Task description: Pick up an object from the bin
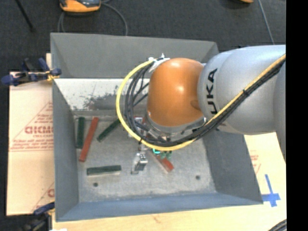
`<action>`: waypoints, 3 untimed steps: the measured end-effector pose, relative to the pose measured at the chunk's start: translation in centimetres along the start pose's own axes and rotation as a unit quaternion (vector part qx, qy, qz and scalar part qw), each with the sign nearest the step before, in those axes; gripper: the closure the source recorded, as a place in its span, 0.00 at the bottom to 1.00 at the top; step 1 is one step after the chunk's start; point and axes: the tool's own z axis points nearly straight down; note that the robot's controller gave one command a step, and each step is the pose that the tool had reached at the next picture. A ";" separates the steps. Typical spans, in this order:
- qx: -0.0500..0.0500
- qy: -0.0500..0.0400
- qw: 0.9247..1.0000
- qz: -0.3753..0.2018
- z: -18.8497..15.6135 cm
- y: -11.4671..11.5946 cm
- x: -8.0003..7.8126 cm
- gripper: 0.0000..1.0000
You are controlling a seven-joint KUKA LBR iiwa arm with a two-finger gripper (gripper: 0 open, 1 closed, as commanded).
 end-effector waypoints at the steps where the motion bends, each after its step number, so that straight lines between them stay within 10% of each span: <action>1: 0.000 0.000 0.998 -0.063 11.1 2.3 -1.6 1.00; 3: -0.001 -0.005 0.998 -0.061 10.8 2.2 -1.4 1.00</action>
Offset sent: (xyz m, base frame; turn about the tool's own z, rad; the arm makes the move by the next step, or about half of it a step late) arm 0.0000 0.0000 0.0000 0.0000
